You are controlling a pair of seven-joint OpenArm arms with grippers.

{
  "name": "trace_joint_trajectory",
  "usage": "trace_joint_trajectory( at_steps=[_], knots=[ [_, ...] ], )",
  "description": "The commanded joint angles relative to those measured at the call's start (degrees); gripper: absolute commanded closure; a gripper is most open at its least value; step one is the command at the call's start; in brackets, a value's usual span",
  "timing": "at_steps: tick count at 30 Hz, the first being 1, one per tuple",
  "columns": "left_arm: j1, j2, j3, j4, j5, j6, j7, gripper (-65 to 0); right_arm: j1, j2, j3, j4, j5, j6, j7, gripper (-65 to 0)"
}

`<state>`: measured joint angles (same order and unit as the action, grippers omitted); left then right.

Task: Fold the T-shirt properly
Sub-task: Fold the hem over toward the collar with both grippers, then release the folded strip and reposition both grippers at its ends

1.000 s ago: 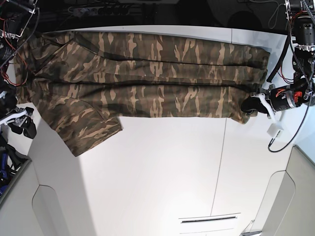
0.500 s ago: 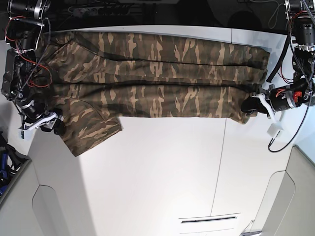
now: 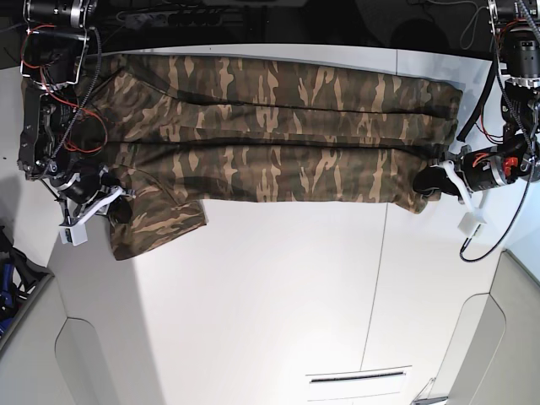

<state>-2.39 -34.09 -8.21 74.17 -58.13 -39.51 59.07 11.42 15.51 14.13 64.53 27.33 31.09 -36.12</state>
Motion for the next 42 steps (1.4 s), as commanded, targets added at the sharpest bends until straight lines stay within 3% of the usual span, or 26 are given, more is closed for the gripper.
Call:
trace_joint_trajectory(
  at_steps=[1,7,14,21,28,33,35,36,39,40,42],
  knots=[
    [-0.94,-0.98,-0.44,0.87,-1.22,-0.49,-1.20,0.0,1.27,0.70,0.15,2.62,2.80,0.46,-1.05,0.0],
    [-0.72,-1.03,-0.48,2.14,-1.75,-0.49,0.00,0.0,-1.20,1.36,1.86,16.46,11.17,0.50,-16.87,0.0],
    [2.67,-2.45,-1.29,9.09,-2.51,-0.49,0.76,0.0,-12.48,1.97,10.91,35.01,18.62,0.70,-22.69,0.0],
    [8.68,-2.43,-7.89,16.63,-2.49,-0.49,0.79,0.0,-24.72,1.92,19.74,43.65,24.76,2.38,-23.74,0.0],
    [11.93,-2.40,-8.74,17.57,-2.43,-0.49,0.85,0.0,-31.87,1.18,22.86,43.82,25.14,2.38,-23.30,0.0],
    [12.96,-1.57,-8.74,17.55,-2.38,-0.49,0.79,0.0,-34.49,-2.03,22.86,43.28,22.14,2.34,-23.23,0.0],
    [12.94,-1.01,-8.74,17.55,-2.23,-0.49,0.81,-6.5,-34.95,-3.10,22.86,42.86,20.81,2.36,-22.03,0.0],
    [12.92,-0.83,-8.74,17.55,-2.25,-0.49,0.79,-11.1,-34.97,-3.52,22.86,42.75,19.52,2.36,-21.18,-3.1],
    [12.92,-0.83,-8.74,17.55,-2.34,-0.49,0.76,-21.6,-34.93,-3.78,22.88,42.73,17.31,2.34,-20.24,-28.9],
    [12.90,-0.85,-8.79,17.57,-2.47,-0.49,0.76,-22.5,-34.93,-3.74,22.97,42.77,16.98,2.29,-20.24,-32.9],
    [12.90,-0.83,-9.73,17.59,-3.30,-0.49,0.76,-22.5,-34.93,-3.78,23.56,42.99,17.00,2.14,-20.26,-33.4]
  ],
)
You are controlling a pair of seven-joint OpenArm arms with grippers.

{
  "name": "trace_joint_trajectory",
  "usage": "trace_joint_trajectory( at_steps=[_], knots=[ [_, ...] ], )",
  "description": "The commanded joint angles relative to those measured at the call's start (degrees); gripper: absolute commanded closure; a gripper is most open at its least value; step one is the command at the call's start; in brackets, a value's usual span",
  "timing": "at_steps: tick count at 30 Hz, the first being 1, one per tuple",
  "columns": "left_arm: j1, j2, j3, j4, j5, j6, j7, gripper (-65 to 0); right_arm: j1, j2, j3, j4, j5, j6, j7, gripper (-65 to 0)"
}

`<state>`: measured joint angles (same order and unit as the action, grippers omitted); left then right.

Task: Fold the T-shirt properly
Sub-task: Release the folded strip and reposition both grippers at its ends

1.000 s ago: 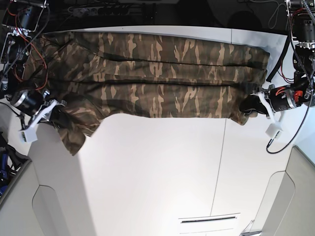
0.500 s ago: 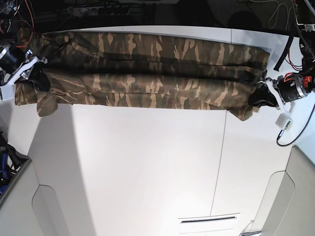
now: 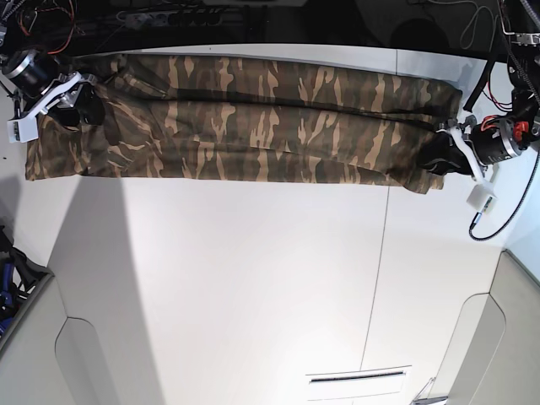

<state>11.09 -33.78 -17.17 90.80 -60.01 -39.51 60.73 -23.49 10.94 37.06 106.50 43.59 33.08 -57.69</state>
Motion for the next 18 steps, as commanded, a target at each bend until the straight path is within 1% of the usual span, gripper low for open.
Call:
trace_joint_trajectory(
  at_steps=[1,5,10,11,12,13,14,16,17,18],
  knots=[
    [-0.59,-1.14,-1.75,0.96,-2.21,-0.49,-0.87,-22.5,0.00,0.79,1.14,1.22,0.74,0.15,1.31,-33.4],
    [-0.57,-1.14,-8.13,0.96,-5.03,-0.49,0.02,-22.5,0.17,0.79,4.79,2.89,1.70,0.13,1.33,-33.4],
    [-0.42,-1.14,-15.10,0.96,-9.03,-0.49,5.35,-22.6,0.31,0.76,10.16,7.52,5.99,0.17,1.33,-33.0],
    [-0.42,-1.14,-15.89,0.96,-9.20,-0.49,5.88,-22.6,0.31,0.74,10.60,8.72,6.40,0.17,1.33,-31.8],
    [-0.28,-1.14,-16.50,0.96,-9.27,-0.49,6.23,-22.7,0.31,0.74,10.60,9.94,6.45,0.17,1.33,-28.8],
    [0.00,-1.14,-16.92,0.96,-9.27,-0.49,6.21,-23.7,0.28,0.70,10.58,11.06,6.56,0.17,1.31,-24.4],
    [0.48,-1.14,-17.05,0.96,-9.27,-0.49,6.16,-26.3,0.28,0.48,10.56,11.93,6.64,0.15,1.31,-18.7],
    [1.86,-1.14,-17.03,0.96,-9.25,-0.49,5.90,-33.1,0.28,0.04,10.51,12.87,7.58,0.17,1.31,-3.9],
    [2.80,-1.09,-17.03,0.94,-9.22,-0.49,5.18,-35.7,0.28,-0.20,10.43,12.92,8.04,0.17,1.31,0.0],
    [3.87,-0.98,-17.03,0.94,-9.11,-0.49,4.09,-37.3,0.31,-0.44,10.16,12.90,8.02,0.20,1.33,0.0]
  ],
)
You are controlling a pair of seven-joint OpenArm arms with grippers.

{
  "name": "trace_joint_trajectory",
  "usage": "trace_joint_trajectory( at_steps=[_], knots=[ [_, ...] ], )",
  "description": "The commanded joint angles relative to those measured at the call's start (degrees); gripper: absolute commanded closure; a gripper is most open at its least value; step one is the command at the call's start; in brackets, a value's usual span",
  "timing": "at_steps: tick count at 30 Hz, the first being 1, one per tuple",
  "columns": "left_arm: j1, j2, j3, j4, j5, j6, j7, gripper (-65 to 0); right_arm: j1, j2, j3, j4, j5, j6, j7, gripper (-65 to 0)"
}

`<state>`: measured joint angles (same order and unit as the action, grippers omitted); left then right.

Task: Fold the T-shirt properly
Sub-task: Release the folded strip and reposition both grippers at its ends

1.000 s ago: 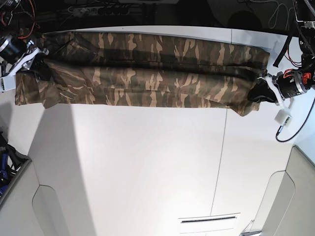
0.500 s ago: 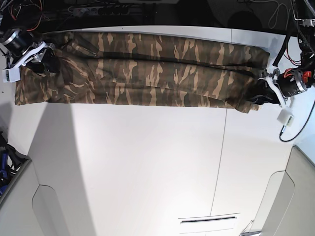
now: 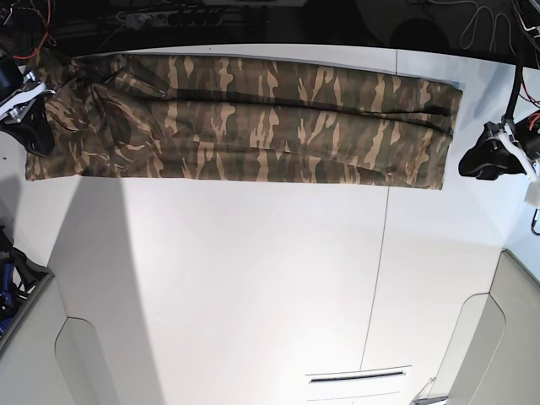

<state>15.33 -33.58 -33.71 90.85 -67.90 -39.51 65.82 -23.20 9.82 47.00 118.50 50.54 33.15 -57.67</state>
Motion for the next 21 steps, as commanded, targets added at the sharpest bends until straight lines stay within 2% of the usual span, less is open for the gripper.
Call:
trace_joint_trajectory(
  at_steps=[1,6,13,16,19,21],
  knots=[
    [0.70,-1.16,-0.48,0.90,-0.63,-0.49,-2.54,-37.9,0.00,0.44,-0.20,0.85,0.94,0.13,1.33,0.0],
    [3.67,1.01,-0.48,0.90,3.58,-0.49,-9.09,-38.0,0.00,0.13,-5.62,-0.94,-2.64,0.28,3.56,0.0],
    [3.72,6.49,-0.46,0.74,9.66,-0.49,-9.64,-38.1,0.00,0.17,-14.21,-11.52,-10.51,0.24,11.23,0.0],
    [3.72,6.93,-0.37,-0.48,11.13,-0.49,-11.61,-38.1,0.26,0.15,-17.33,-16.98,-12.85,0.17,13.62,0.0],
    [3.72,6.91,-0.37,-2.86,12.50,-0.49,-13.97,-38.3,1.99,0.20,-18.82,-22.45,-15.10,0.13,13.77,0.0],
    [3.72,6.91,0.00,-4.66,12.46,-0.49,-13.99,-41.4,3.19,0.26,-18.91,-25.73,-15.17,0.13,13.77,0.0]
  ],
)
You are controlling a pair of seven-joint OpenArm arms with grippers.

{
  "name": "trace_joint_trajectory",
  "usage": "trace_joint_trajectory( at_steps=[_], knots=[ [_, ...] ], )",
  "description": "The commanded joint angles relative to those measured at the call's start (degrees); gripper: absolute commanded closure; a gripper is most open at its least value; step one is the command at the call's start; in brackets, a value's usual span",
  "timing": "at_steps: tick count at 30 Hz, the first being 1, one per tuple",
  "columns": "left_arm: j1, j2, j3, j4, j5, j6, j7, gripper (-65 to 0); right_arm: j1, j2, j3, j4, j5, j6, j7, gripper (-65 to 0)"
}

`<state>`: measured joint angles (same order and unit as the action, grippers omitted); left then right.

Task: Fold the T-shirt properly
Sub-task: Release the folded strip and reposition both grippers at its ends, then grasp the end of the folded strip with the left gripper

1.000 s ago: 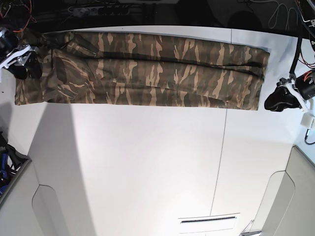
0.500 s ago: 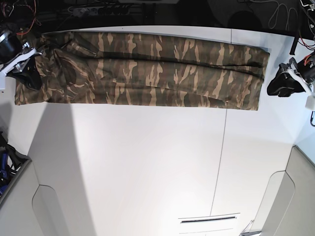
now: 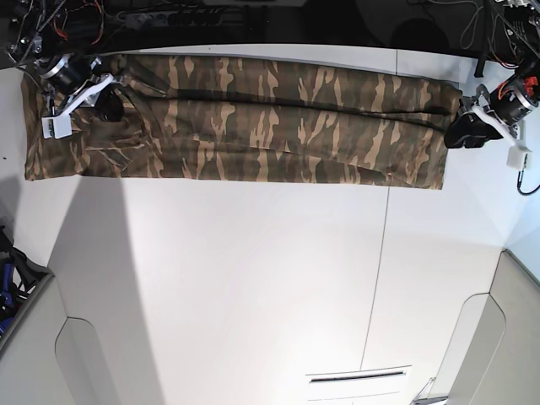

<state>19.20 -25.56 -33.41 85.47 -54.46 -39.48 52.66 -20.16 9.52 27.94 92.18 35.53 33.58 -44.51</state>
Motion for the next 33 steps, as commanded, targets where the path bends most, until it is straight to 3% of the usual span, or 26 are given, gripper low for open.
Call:
trace_joint_trajectory(
  at_steps=[1,11,15,24,26,30,33],
  knots=[
    [-0.15,-1.09,-0.09,-0.17,-0.98,-0.52,-0.83,-42.5,0.68,0.70,0.15,-0.76,0.04,-0.33,0.61,0.0],
    [-0.17,-1.14,1.90,-2.84,2.51,-0.52,-4.72,-42.6,1.88,2.08,0.15,-3.58,4.11,-0.31,0.46,0.0],
    [-0.15,-1.14,2.73,-2.84,3.19,-0.52,-3.21,-42.6,1.88,2.08,0.15,-3.58,4.13,-0.31,-0.50,0.0],
    [-0.33,-1.14,12.20,-2.84,2.05,-0.52,-1.77,-41.6,2.36,2.08,0.15,-3.58,5.64,-0.31,-0.76,0.0],
    [-0.33,-1.14,12.50,-2.84,2.03,-0.52,-2.69,-35.0,2.36,2.08,0.15,-3.56,5.66,-0.31,-0.76,0.0],
    [-0.48,-1.29,12.37,-2.75,2.01,-0.52,-4.42,-2.2,2.36,2.12,0.44,-2.82,7.48,-0.33,-1.16,0.0],
    [-1.16,-1.29,12.37,-2.60,1.99,-0.52,-4.46,0.0,2.36,2.05,1.79,-0.76,10.56,-0.33,-2.54,0.0]
  ],
)
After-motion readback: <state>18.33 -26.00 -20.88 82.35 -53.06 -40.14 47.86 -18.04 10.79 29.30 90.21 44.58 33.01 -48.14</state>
